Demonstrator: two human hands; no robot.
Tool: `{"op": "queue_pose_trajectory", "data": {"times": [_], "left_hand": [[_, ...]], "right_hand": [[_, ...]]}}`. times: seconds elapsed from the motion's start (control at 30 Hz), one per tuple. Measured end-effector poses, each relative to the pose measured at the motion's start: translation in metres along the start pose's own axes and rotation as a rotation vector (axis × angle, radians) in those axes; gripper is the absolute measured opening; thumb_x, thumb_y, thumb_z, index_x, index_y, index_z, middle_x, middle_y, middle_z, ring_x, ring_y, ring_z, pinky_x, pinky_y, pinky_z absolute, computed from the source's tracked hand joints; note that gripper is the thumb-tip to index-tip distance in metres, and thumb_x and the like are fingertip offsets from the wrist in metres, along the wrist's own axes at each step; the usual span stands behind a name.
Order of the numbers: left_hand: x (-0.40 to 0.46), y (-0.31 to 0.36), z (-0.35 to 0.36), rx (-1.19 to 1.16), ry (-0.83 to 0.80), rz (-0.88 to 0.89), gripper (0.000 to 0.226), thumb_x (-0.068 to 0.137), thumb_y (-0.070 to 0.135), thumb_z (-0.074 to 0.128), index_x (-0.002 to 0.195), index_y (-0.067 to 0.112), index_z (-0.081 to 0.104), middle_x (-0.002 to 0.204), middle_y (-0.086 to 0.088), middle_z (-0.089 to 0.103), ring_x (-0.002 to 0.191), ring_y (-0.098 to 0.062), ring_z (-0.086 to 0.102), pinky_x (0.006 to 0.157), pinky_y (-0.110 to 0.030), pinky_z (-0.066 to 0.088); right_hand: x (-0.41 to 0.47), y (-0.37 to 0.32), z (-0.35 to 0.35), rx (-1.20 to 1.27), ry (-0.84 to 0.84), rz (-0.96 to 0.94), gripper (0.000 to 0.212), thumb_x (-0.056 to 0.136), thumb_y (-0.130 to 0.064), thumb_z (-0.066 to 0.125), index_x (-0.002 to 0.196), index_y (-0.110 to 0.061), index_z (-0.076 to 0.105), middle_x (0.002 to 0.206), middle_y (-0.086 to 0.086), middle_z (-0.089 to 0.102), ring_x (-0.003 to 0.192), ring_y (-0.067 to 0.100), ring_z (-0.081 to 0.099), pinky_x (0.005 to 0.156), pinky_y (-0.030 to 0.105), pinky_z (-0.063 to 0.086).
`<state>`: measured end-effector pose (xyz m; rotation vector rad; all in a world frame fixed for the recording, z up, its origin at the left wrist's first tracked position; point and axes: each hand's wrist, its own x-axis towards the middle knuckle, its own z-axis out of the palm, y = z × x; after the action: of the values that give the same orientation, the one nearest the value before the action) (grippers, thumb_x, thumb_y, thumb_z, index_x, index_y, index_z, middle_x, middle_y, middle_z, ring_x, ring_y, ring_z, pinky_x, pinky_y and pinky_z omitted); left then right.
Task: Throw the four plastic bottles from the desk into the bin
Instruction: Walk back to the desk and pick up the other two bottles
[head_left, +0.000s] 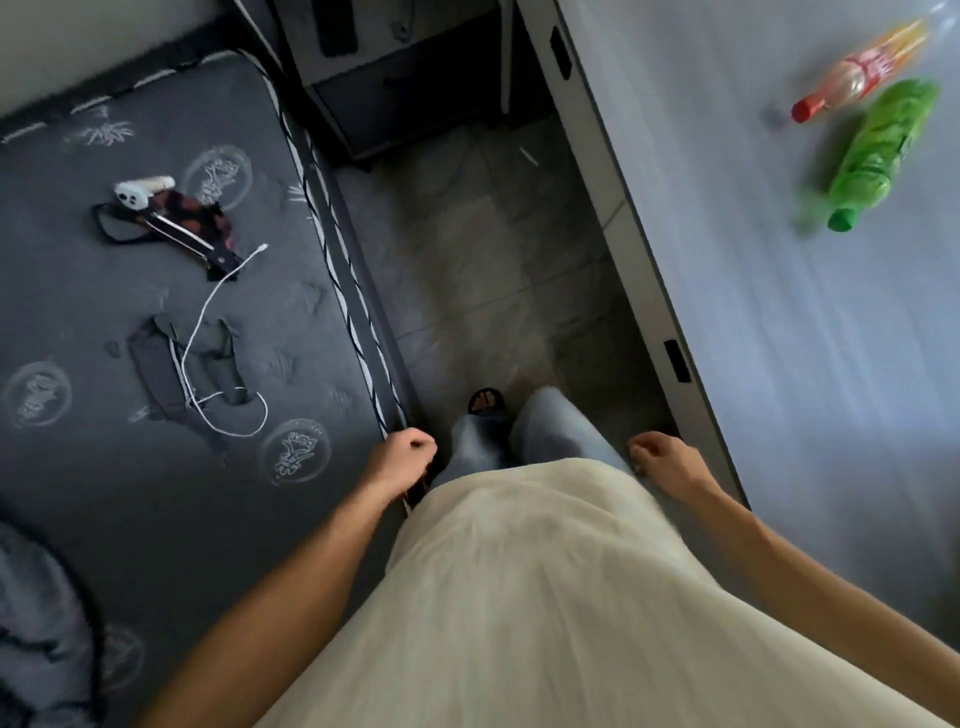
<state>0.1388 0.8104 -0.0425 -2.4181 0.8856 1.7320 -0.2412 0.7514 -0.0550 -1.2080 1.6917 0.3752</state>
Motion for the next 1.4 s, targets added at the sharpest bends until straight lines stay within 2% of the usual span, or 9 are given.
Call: {"op": "queue_pose_trajectory", "data": {"times": [0.1, 0.23, 0.37, 0.53, 0.83, 1.0, 1.1, 1.23, 1.4], "left_hand": [[0.032, 0.066, -0.028, 0.041, 0.002, 0.089, 0.017, 0.093, 0.021, 0.058, 0.079, 0.027, 0.066, 0.094, -0.011, 0.076, 0.088, -0.033, 0.074, 0.091, -0.044, 0.058], [0.073, 0.151, -0.052, 0.126, -0.04, 0.182, 0.011, 0.092, 0.025, 0.059, 0.088, 0.028, 0.068, 0.099, -0.008, 0.076, 0.099, -0.032, 0.071, 0.096, -0.045, 0.056], [0.102, 0.217, -0.064, 0.273, -0.06, 0.208, 0.01, 0.091, 0.03, 0.059, 0.091, 0.03, 0.069, 0.1, -0.001, 0.076, 0.096, -0.026, 0.073, 0.096, -0.039, 0.056], [0.124, 0.262, -0.086, 0.379, -0.076, 0.169, 0.011, 0.09, 0.032, 0.059, 0.09, 0.032, 0.071, 0.102, 0.0, 0.076, 0.097, -0.026, 0.072, 0.096, -0.04, 0.055], [0.155, 0.32, -0.142, 0.662, -0.115, 0.093, 0.019, 0.097, 0.028, 0.056, 0.102, 0.025, 0.074, 0.105, -0.003, 0.078, 0.095, -0.024, 0.072, 0.09, -0.034, 0.056], [0.189, 0.399, -0.165, 0.803, -0.148, 0.157, 0.021, 0.095, 0.031, 0.055, 0.1, 0.028, 0.075, 0.108, 0.001, 0.077, 0.105, -0.023, 0.069, 0.095, -0.037, 0.053], [0.2, 0.459, -0.16, 0.866, -0.173, 0.249, 0.02, 0.092, 0.035, 0.057, 0.101, 0.03, 0.074, 0.11, 0.003, 0.077, 0.11, -0.022, 0.067, 0.092, -0.034, 0.052], [0.206, 0.537, -0.13, 0.885, -0.281, 0.395, 0.015, 0.09, 0.039, 0.059, 0.099, 0.036, 0.071, 0.103, 0.008, 0.076, 0.099, -0.015, 0.072, 0.091, -0.035, 0.056], [0.204, 0.628, -0.061, 0.894, -0.391, 0.581, 0.019, 0.091, 0.034, 0.061, 0.104, 0.027, 0.071, 0.103, 0.003, 0.076, 0.098, -0.019, 0.073, 0.096, -0.039, 0.056]], "right_hand": [[-0.001, 0.011, -0.006, 0.008, -0.009, 0.087, 0.03, 0.099, -0.032, 0.054, 0.123, -0.021, 0.069, 0.124, 0.006, 0.07, 0.111, 0.029, 0.064, 0.087, 0.031, 0.045], [0.01, 0.016, -0.02, 0.106, -0.015, 0.185, 0.025, 0.098, -0.032, 0.056, 0.115, -0.022, 0.071, 0.122, 0.005, 0.07, 0.109, 0.029, 0.064, 0.085, 0.03, 0.044], [0.036, -0.003, -0.053, 0.219, 0.01, 0.235, 0.024, 0.096, -0.032, 0.057, 0.113, -0.024, 0.073, 0.123, 0.005, 0.07, 0.112, 0.029, 0.062, 0.088, 0.032, 0.045], [0.08, -0.052, -0.111, 0.276, 0.049, 0.16, 0.026, 0.097, -0.033, 0.054, 0.117, -0.026, 0.07, 0.124, 0.001, 0.07, 0.115, 0.026, 0.062, 0.091, 0.028, 0.043], [0.137, -0.13, -0.202, 0.504, 0.219, 0.078, 0.026, 0.096, -0.032, 0.051, 0.115, -0.026, 0.068, 0.099, -0.001, 0.074, 0.098, 0.023, 0.068, 0.088, 0.036, 0.052], [0.149, -0.147, -0.218, 0.609, 0.257, 0.172, 0.027, 0.097, -0.031, 0.052, 0.117, -0.024, 0.069, 0.109, 0.004, 0.074, 0.101, 0.025, 0.069, 0.094, 0.039, 0.051], [0.141, -0.153, -0.214, 0.663, 0.266, 0.253, 0.026, 0.099, -0.029, 0.053, 0.118, -0.021, 0.069, 0.111, 0.006, 0.073, 0.103, 0.026, 0.068, 0.093, 0.037, 0.051], [0.123, -0.16, -0.206, 0.766, 0.318, 0.344, 0.027, 0.1, -0.028, 0.054, 0.122, -0.019, 0.066, 0.116, 0.004, 0.072, 0.099, 0.022, 0.068, 0.091, 0.04, 0.054], [0.123, -0.155, -0.237, 0.866, 0.577, 0.439, 0.031, 0.094, -0.024, 0.063, 0.125, -0.018, 0.064, 0.117, 0.001, 0.07, 0.096, 0.015, 0.065, 0.085, 0.032, 0.053]]}}
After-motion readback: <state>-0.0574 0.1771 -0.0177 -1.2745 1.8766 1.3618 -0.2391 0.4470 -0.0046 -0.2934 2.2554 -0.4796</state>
